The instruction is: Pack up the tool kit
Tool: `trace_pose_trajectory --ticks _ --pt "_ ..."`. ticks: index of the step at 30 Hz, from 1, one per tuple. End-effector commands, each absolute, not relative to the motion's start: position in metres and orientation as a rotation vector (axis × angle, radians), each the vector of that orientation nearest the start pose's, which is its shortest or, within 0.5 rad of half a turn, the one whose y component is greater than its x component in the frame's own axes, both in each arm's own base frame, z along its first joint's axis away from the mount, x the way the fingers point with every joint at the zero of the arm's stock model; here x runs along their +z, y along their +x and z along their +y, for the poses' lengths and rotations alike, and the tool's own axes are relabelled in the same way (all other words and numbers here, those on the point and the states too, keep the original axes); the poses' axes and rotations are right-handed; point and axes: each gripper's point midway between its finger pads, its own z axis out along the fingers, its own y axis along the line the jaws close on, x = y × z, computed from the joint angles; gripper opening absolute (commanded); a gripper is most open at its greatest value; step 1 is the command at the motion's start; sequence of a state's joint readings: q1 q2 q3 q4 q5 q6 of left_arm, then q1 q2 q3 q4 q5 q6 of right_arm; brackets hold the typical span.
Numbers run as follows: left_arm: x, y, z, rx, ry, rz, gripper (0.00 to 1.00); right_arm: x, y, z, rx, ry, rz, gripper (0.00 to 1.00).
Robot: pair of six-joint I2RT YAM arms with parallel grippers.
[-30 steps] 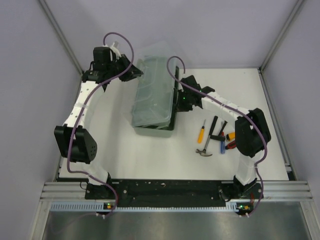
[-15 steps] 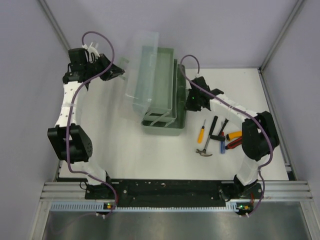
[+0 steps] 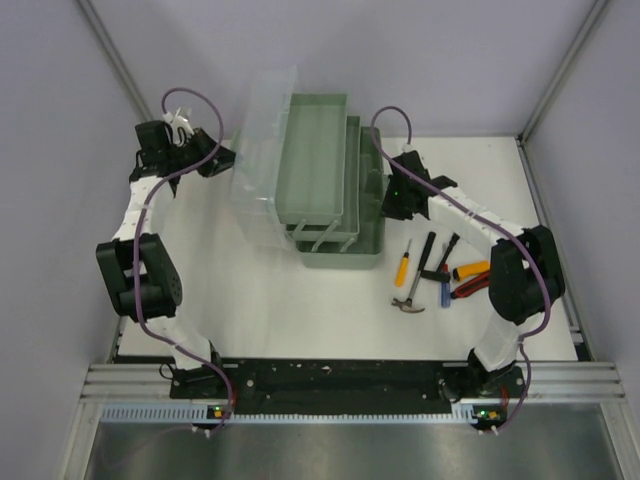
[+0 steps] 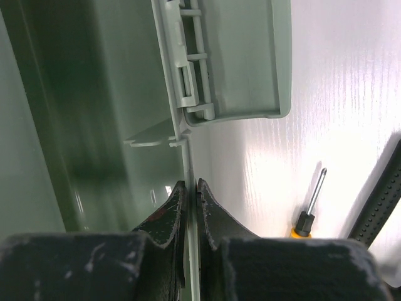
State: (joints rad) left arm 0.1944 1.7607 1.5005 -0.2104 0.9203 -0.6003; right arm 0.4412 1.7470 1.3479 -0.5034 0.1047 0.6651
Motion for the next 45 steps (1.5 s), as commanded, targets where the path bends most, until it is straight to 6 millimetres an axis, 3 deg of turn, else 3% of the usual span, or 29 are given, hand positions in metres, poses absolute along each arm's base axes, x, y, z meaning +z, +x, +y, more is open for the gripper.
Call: trace_pose_trajectory --ticks 1,11,19,27,33,38,42,45 --pt "0.278 0.478 -0.054 -1.144 -0.043 1.910 0.00 0.120 0.403 0.155 0.200 0.435 2.435 0.00" --pt "0.233 0.481 -0.028 -1.123 -0.172 1.967 0.00 0.113 0.403 0.154 0.225 0.463 2.454 0.00" --pt "0.203 0.481 -0.024 -1.150 -0.272 2.008 0.02 0.110 0.407 0.153 0.241 0.471 2.453 0.00" --pt "0.178 0.481 -0.017 -1.102 -0.296 2.033 0.18 0.102 0.407 0.152 0.272 0.472 2.466 0.00" --pt "0.169 0.479 -0.011 -1.130 -0.332 2.027 0.53 0.100 0.407 0.154 0.300 0.480 2.467 0.00" --pt "0.162 0.476 -0.015 -1.176 -0.355 1.999 0.73 0.096 0.407 0.157 0.315 0.477 2.476 0.00" --pt "0.152 0.476 -0.012 -1.159 -0.387 2.010 0.74 0.093 0.407 0.160 0.333 0.471 2.486 0.00" --pt "0.141 0.478 -0.004 -1.086 -0.438 2.040 0.69 0.091 0.406 0.160 0.331 0.474 2.492 0.00"
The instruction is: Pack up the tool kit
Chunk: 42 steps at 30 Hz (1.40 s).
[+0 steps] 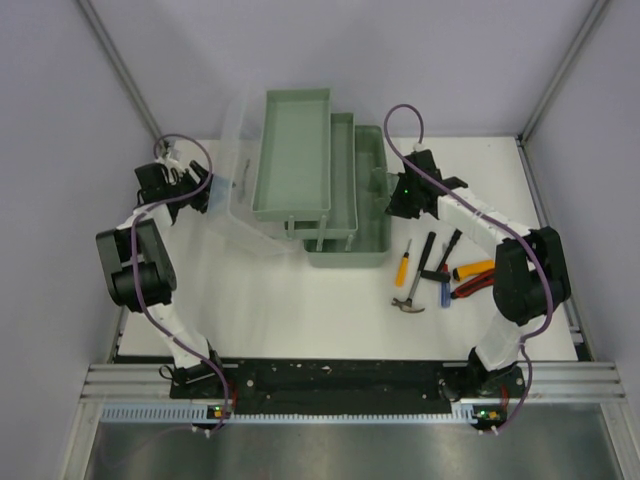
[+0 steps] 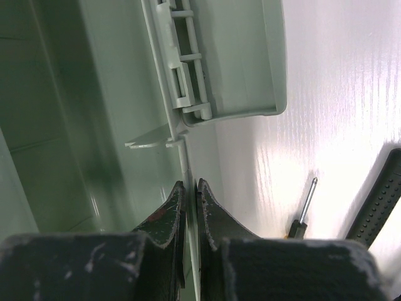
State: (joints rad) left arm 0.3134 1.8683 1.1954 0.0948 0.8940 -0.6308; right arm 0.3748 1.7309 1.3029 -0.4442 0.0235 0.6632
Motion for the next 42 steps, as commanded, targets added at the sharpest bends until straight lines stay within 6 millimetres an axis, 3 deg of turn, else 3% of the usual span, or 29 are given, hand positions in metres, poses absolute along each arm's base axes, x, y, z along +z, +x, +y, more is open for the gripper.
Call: trace_pose_trajectory --ticks 1,6,10,13,19,26,29,34,38,42 --pt "0.137 0.480 0.002 -1.039 -0.476 2.054 0.67 0.090 0.406 0.160 0.328 0.473 2.493 0.00" --pt "0.120 0.476 0.028 -0.896 -0.623 2.120 0.58 0.090 0.406 0.160 0.331 0.476 2.491 0.00" --pt "0.118 0.477 0.026 -0.922 -0.630 2.115 0.56 0.088 0.406 0.163 0.345 0.459 2.500 0.00" --pt "0.106 0.476 0.031 -0.892 -0.676 2.143 0.54 0.087 0.407 0.164 0.352 0.459 2.504 0.00" --pt "0.085 0.467 0.048 -0.725 -0.779 2.211 0.51 0.088 0.409 0.168 0.374 0.452 2.505 0.00" --pt "0.083 0.466 0.052 -0.689 -0.783 2.222 0.51 0.095 0.417 0.174 0.402 0.455 2.488 0.00" --pt "0.090 0.467 0.057 -0.649 -0.796 2.217 0.51 0.099 0.419 0.174 0.409 0.449 2.477 0.00" --pt "0.113 0.458 0.094 -0.375 -0.943 2.213 0.51 0.120 0.424 0.174 0.424 0.426 2.433 0.06" --pt "0.149 0.449 0.120 -0.179 -0.996 2.160 0.55 0.148 0.428 0.176 0.451 0.399 2.380 0.17" --pt "0.190 0.444 0.129 -0.108 -0.954 2.107 0.67 0.183 0.432 0.174 0.468 0.376 2.312 0.34"
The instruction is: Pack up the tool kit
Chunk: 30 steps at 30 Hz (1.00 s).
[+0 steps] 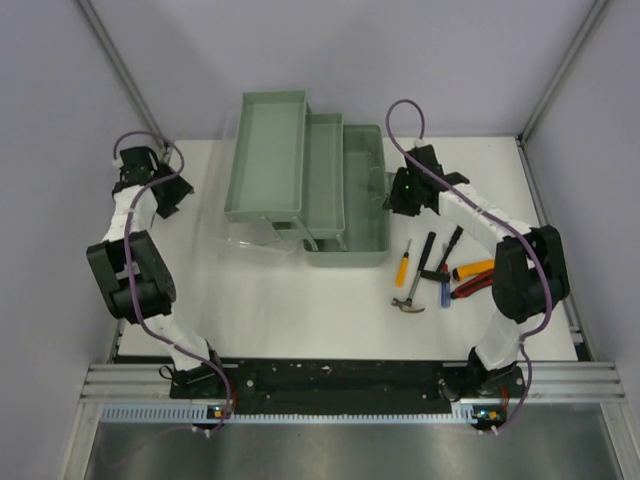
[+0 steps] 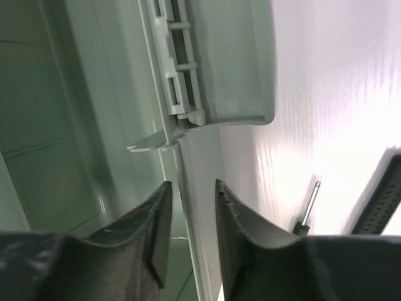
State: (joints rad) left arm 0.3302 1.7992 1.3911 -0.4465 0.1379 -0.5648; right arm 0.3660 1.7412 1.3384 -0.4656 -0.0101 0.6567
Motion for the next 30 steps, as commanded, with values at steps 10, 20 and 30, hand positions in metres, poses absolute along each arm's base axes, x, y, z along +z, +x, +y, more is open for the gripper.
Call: trace_pose_trajectory --ticks 10,20,30 --pt "0.337 0.430 0.095 -0.261 -0.679 1.873 0.98 0.211 0.415 0.118 0.337 0.431 2.237 0.60" --pt "0.463 0.379 -0.088 -0.852 0.191 1.618 0.93 0.132 0.362 0.045 0.097 0.656 2.385 0.54" --pt "0.449 0.352 -0.150 -1.116 0.306 1.570 0.98 0.062 0.347 0.019 -0.068 0.754 2.535 0.40"
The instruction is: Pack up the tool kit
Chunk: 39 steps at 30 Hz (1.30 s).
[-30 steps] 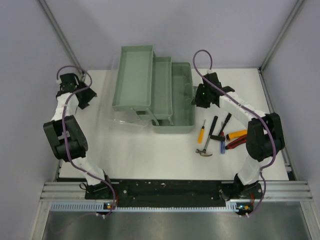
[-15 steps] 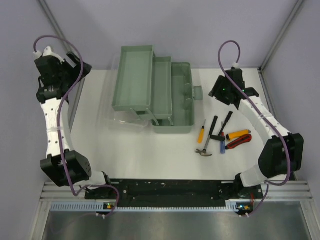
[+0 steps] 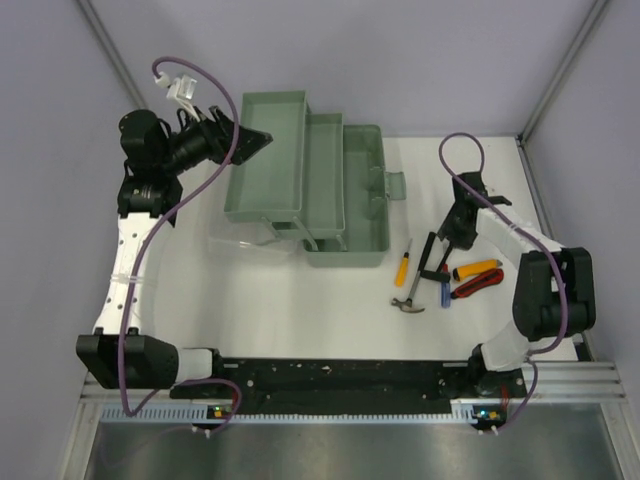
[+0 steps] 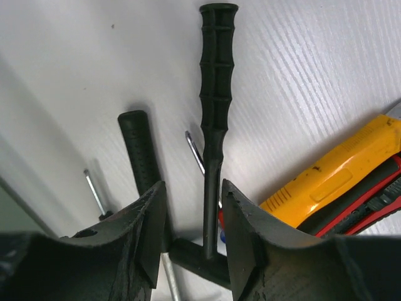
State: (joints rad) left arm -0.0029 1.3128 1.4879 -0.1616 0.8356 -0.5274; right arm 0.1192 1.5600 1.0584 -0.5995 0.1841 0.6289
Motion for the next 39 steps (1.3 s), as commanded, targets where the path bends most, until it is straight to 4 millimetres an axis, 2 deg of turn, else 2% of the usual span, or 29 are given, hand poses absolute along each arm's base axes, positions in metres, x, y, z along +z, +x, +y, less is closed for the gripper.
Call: trace_pose_trajectory --ticks 1,9,13,15,17,20,26,29,33,36,37,39 --pt "0.448 0.352 -0.151 -1.122 0.304 1.576 0.98 0.058 0.347 0.017 -0.079 0.761 2.540 0.40" --pt "0.446 0.350 -0.150 -1.109 0.305 1.587 0.98 0.022 0.348 0.011 -0.067 0.804 2.580 0.36" --pt "0.447 0.353 -0.143 -1.052 0.299 1.596 0.98 0.018 0.354 0.010 -0.057 0.830 2.571 0.25" --pt "0.448 0.354 -0.137 -1.008 0.290 1.606 0.98 0.023 0.356 0.010 -0.050 0.832 2.557 0.11" --pt "0.448 0.357 -0.130 -0.955 0.266 1.620 0.98 0.033 0.359 0.011 -0.033 0.827 2.529 0.03" --pt "0.444 0.360 -0.118 -0.883 0.221 1.639 0.98 0.053 0.363 0.010 -0.019 0.811 2.481 0.00" --pt "0.437 0.367 -0.104 -0.804 0.131 1.661 0.97 0.094 0.369 0.012 0.035 0.780 2.408 0.00" --pt "0.434 0.372 -0.094 -0.766 0.053 1.668 0.97 0.123 0.374 0.017 0.097 0.757 2.350 0.00" --pt "0.423 0.378 -0.073 -0.713 -0.121 1.700 0.99 0.179 0.382 0.030 0.229 0.708 2.248 0.00" --pt "0.419 0.384 -0.050 -0.642 -0.302 1.701 0.98 0.234 0.388 0.043 0.343 0.651 2.135 0.00" --pt "0.422 0.381 -0.051 -0.674 -0.308 1.701 0.98 0.258 0.392 0.048 0.378 0.622 2.088 0.00" --pt "0.425 0.376 -0.055 -0.726 -0.290 1.709 0.99 0.290 0.397 0.066 0.435 0.542 2.043 0.00"
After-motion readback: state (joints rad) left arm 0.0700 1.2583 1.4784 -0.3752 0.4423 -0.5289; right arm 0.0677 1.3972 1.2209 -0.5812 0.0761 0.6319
